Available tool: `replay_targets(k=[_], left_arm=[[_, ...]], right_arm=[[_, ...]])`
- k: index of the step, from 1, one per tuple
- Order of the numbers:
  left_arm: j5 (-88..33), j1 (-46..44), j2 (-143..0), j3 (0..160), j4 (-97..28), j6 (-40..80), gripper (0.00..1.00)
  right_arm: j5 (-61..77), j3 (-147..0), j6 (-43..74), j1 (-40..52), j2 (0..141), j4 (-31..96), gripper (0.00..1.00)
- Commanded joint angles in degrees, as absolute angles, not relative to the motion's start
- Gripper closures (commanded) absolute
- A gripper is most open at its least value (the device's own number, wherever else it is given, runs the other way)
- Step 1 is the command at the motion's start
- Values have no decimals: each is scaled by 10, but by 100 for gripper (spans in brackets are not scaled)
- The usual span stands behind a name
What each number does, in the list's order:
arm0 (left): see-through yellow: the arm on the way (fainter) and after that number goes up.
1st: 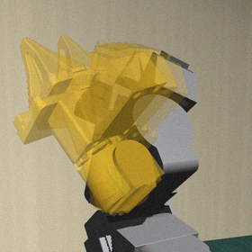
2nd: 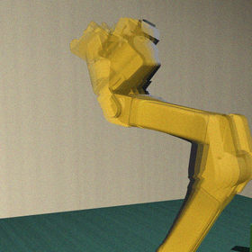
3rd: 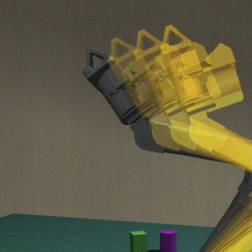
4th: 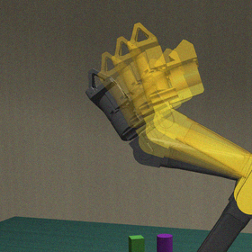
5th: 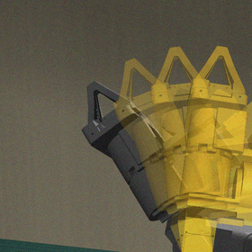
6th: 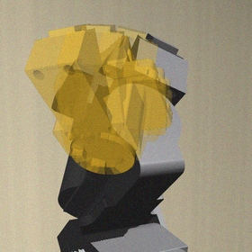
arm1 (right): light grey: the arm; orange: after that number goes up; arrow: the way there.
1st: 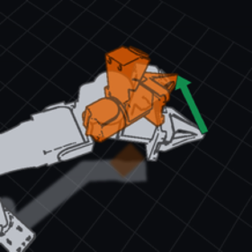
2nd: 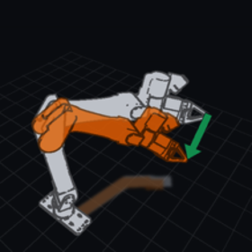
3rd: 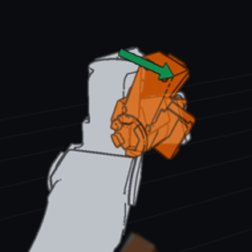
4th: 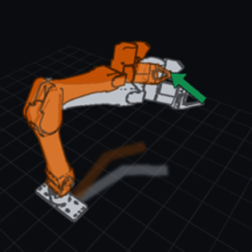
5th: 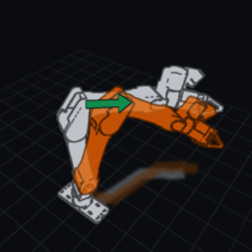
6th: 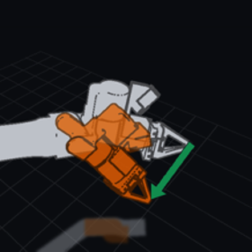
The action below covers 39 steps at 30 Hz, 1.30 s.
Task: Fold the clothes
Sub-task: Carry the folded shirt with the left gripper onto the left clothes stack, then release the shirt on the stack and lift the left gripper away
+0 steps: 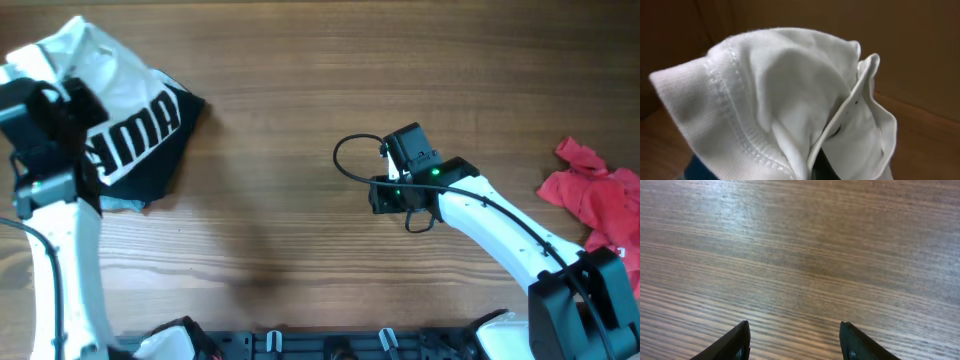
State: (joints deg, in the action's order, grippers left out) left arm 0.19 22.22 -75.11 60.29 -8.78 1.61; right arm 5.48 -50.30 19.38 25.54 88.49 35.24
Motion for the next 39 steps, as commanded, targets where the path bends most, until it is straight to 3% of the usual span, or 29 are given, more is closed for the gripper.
replay_targets(k=[1,5,10,11,13,14,19,26,30,39], left_arm=[[-27,269,-817,618,-40,20,93],[-27,303,-881,618,5,20,92],[-27,335,-929,618,44,20,79],[-27,338,-933,618,49,20,65],[-27,349,-940,618,50,22,27],[-26,355,-945,618,47,25,0],[-7,390,-937,618,30,124,0],[-88,361,-848,632,6,125,0],[-90,274,-819,632,-55,124,0],[-80,-30,-858,632,-258,84,0]], right_arm=[[44,-513,195,255,877,357,42],[45,-513,195,255,877,362,42],[45,-513,197,255,877,369,42],[45,-513,197,255,877,370,42],[45,-513,197,255,877,369,42],[45,-513,197,255,877,369,42],[45,-512,197,255,877,378,42],[45,-511,197,255,878,376,36],[52,-511,197,255,878,367,0],[62,-511,258,255,877,237,1]])
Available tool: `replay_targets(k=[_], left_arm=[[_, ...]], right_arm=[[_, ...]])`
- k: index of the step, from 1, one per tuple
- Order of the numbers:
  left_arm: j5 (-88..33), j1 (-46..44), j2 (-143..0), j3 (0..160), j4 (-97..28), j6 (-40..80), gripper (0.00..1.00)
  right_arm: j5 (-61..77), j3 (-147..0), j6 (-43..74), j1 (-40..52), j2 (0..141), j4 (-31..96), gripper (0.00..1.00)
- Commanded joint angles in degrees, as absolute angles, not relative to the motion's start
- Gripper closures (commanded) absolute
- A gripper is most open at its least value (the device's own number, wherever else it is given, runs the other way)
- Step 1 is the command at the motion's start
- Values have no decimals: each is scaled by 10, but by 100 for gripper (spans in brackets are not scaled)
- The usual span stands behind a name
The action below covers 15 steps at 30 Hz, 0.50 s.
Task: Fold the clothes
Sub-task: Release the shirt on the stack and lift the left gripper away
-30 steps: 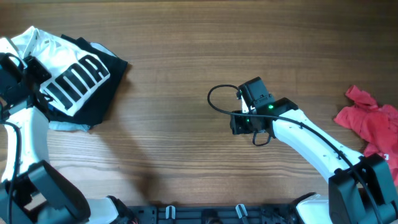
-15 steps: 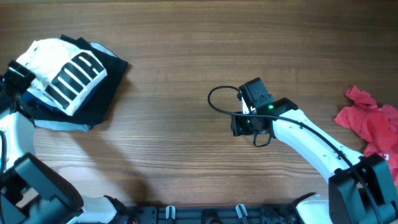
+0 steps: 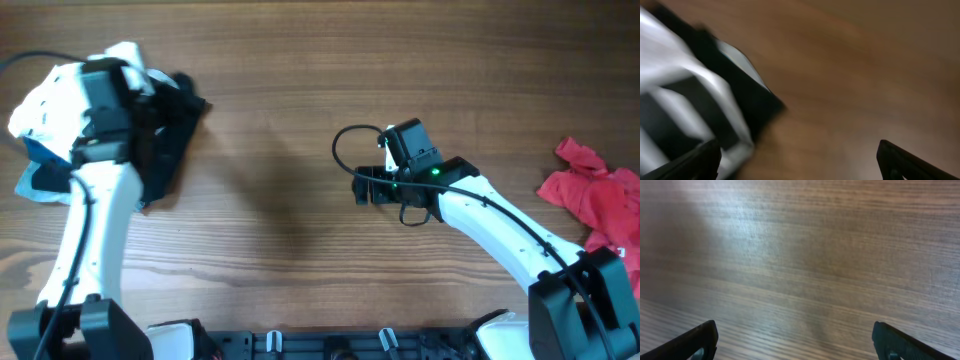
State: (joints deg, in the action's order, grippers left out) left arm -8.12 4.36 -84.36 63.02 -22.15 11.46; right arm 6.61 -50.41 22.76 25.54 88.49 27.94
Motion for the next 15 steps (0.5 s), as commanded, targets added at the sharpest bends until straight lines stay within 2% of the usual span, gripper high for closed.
replay_targets(k=[1,5,9,15], left_arm=[[-81,-55,-859,632,-282,67,0],[-91,-107,-846,641,-381,69,0],[-103,-114,-787,677,-509,83,0],[-79,-115,-606,675,-522,86,0]], right_arm=[[61,-513,236,254,875,228,1],[54,-547,181,243,848,271,1],[-16,-602,228,227,762,383,1],[-77,-598,234,233,549,449,0]])
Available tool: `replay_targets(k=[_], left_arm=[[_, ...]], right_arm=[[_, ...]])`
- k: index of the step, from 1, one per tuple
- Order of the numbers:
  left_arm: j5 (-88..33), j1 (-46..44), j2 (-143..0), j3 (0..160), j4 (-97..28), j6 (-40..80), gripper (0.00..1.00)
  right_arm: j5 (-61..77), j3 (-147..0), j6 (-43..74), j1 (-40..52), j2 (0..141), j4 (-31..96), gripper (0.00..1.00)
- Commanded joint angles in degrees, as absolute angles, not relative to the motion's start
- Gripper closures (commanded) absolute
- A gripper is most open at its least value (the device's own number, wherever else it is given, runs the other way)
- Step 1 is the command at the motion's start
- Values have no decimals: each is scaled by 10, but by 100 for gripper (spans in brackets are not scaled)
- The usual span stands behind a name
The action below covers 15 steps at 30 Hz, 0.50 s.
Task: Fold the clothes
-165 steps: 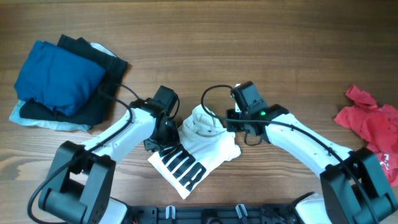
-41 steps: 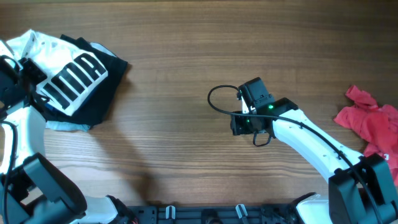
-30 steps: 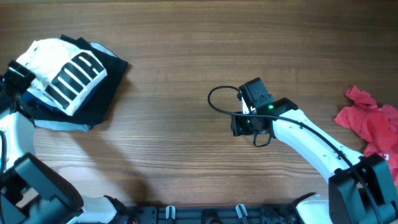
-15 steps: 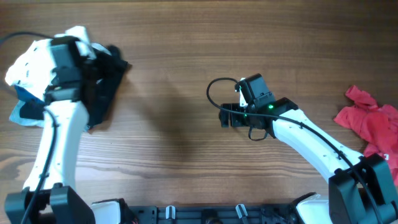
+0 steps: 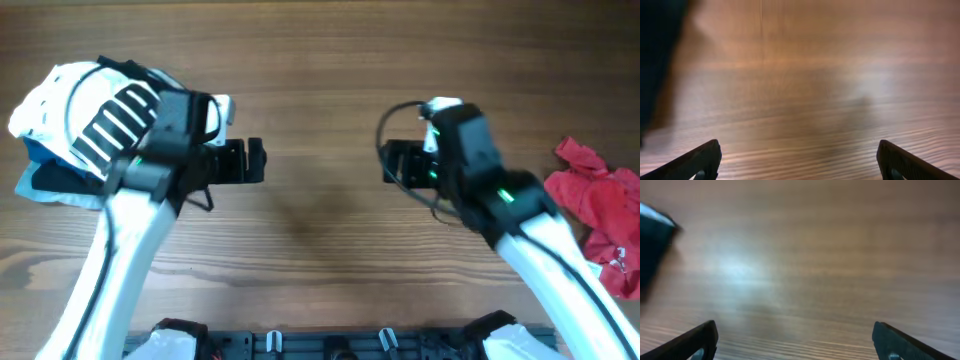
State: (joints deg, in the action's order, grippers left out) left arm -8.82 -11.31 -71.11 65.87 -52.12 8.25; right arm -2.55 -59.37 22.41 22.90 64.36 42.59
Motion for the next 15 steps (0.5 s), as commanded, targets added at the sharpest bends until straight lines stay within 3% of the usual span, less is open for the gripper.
replay_targets(k=[1,8,15], left_arm=[[-78,-115,-568,671,-526,95,0],[-25,-115,-365,592,-579,117,0],[-25,-115,-324,581,-578,116,0]], right_arm=[[-85,-589,232,241,507,457,0],[-217,-534,310,314,283,546,0],[-216,-534,332,314,243,571,0]])
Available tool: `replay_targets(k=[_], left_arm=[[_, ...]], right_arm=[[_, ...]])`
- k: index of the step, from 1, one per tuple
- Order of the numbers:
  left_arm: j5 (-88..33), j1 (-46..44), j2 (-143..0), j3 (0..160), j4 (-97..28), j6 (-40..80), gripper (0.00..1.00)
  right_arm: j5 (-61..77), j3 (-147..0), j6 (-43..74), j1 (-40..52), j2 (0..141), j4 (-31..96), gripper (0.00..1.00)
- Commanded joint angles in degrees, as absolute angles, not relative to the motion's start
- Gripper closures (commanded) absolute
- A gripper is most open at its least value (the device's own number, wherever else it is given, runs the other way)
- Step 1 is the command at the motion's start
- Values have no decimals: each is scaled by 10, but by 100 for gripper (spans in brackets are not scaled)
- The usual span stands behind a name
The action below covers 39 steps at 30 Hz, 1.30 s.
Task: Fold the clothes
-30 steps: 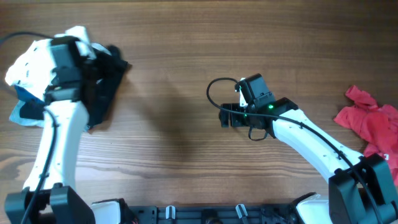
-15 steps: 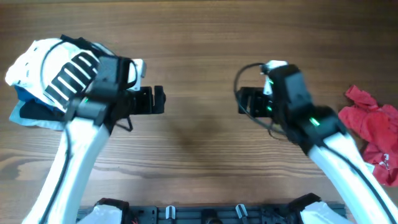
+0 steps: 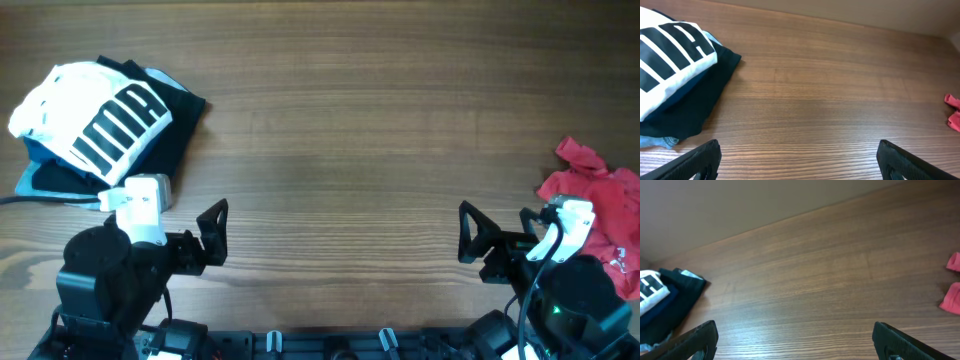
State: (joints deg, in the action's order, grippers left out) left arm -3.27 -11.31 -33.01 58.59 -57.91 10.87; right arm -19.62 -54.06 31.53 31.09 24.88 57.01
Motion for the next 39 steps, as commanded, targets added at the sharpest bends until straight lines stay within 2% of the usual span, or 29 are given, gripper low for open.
replay_targets(k=[1,18,22,27,32,39], left_arm=[[-25,-115,-324,581,-578,116,0],[-25,-115,-324,581,-578,116,0],[-25,-115,-324,581,-578,116,0],[-25,-115,-324,581,-578,116,0],[-25,-115,-324,581,-578,116,0],[-25,-115,-324,581,-578,116,0]], right_arm=[[-216,-534,332,314,243,571,0],[-216,-533,332,311,242,571,0],[-218,-532,330,278,241,600,0],[-190,-494,311,175,234,595,0],[-55,-361,147,88,130,429,0],[68,-163,79,44,2,194,0]])
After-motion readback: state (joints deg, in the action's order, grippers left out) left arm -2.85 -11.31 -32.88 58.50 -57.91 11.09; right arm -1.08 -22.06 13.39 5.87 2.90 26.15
